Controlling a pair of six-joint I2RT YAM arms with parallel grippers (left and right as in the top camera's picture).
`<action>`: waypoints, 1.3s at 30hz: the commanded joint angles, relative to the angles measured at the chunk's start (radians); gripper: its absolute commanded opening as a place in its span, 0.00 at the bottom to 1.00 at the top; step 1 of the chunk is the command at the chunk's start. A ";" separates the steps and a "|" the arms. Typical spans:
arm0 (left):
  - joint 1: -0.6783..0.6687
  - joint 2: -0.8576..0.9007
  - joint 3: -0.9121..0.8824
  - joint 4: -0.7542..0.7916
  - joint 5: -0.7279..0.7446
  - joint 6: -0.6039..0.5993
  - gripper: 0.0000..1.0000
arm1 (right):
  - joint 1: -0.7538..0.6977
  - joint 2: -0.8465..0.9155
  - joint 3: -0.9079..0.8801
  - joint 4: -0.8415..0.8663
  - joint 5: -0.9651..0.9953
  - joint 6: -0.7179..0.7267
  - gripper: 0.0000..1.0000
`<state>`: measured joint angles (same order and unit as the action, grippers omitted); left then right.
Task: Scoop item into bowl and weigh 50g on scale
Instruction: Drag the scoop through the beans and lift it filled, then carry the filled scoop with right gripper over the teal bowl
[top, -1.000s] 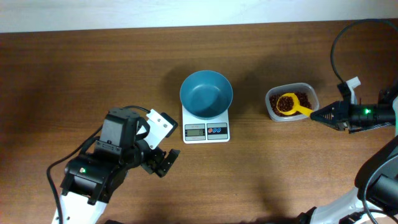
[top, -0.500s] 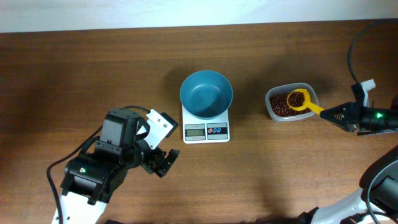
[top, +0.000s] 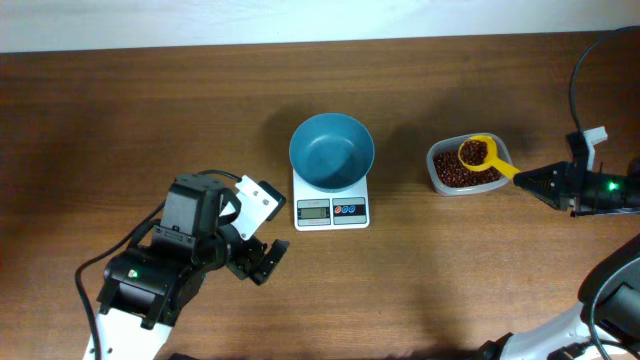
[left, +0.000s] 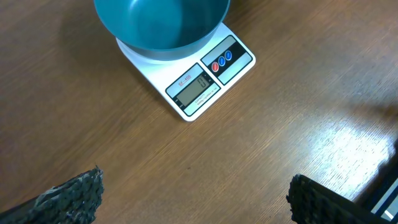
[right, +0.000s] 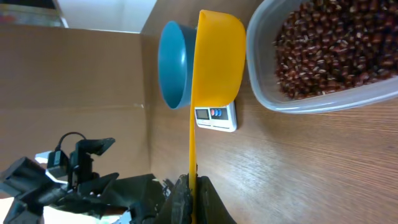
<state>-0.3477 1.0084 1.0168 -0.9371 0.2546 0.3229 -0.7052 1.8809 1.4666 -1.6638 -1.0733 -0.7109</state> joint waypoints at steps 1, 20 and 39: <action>-0.003 0.000 0.002 0.002 0.014 0.019 0.99 | 0.033 0.005 -0.006 -0.009 -0.053 -0.052 0.04; -0.003 0.000 0.002 0.001 0.014 0.019 0.99 | 0.389 0.002 0.119 -0.034 -0.129 -0.032 0.04; -0.003 0.000 0.002 0.001 0.014 0.019 0.99 | 0.640 0.002 0.141 0.361 0.009 0.286 0.04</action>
<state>-0.3477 1.0084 1.0168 -0.9375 0.2546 0.3229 -0.0963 1.8809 1.5879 -1.3308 -1.1183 -0.4831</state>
